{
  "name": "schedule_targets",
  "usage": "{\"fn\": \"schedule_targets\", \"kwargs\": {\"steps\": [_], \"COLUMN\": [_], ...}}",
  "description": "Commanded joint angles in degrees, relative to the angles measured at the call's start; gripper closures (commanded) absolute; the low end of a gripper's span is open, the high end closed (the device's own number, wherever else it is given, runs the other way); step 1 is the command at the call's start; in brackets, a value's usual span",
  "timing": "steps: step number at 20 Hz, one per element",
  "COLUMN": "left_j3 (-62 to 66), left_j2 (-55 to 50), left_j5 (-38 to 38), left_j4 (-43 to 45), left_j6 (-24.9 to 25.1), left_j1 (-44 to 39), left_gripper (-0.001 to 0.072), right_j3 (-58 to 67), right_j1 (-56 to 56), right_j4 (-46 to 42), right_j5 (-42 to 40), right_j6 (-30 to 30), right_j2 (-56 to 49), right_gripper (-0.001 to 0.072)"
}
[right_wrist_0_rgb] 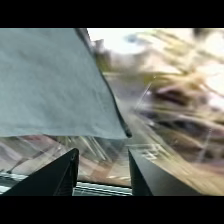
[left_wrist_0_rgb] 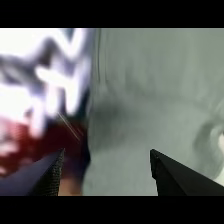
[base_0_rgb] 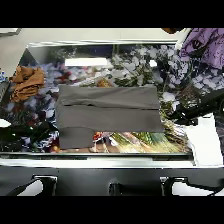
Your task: Fold the clothes and pants, and hang the long-sleeved shirts on hangers.
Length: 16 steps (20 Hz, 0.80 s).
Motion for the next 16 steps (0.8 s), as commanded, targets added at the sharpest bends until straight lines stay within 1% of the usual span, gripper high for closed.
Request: {"fn": "schedule_targets", "kwargs": {"steps": [1,5,8,9,10,11,12,16], "left_j3": [-5.46,-8.00,-9.90,-10.36,-10.60,-10.64,-10.64,-10.58], "left_j2": [1.16,1.16,1.16,1.16,1.16,1.18,1.18,1.18], "left_j5": [0.70,1.03,0.85,0.24,-0.57,-1.49,-2.29,-3.85], "left_j4": [-3.08,-3.52,-6.27,-6.93,-6.95,-7.13,-7.17,-7.19], "left_j6": [2.21,2.19,2.23,2.27,2.32,2.69,3.02,3.30], "left_j1": [-1.44,-2.19,-2.19,-2.19,-2.19,-2.19,-2.16,-2.05], "left_gripper": [0.0102,0.0103,0.0119,0.0172,0.0383,0.0558,0.0683,0.0689], "right_j3": [-1.75,-1.75,-1.86,-1.99,-2.19,-2.67,-3.54,-9.60], "right_j1": [-0.28,-0.28,-0.28,-0.28,-0.28,-0.28,-0.28,-0.28], "right_j4": [2.23,3.04,2.97,2.84,2.84,2.84,2.84,2.86], "right_j5": [0.83,0.85,1.27,1.66,2.16,2.62,3.28,6.73], "right_j6": [-0.55,-0.57,-0.79,-0.81,-0.81,-0.96,-1.20,-1.86], "right_j2": [0.90,0.90,0.90,0.87,0.87,0.87,0.87,0.87], "right_gripper": [0.0336,0.0335,0.0335,0.0335,0.0335,0.0335,0.0335,0.0333]}}
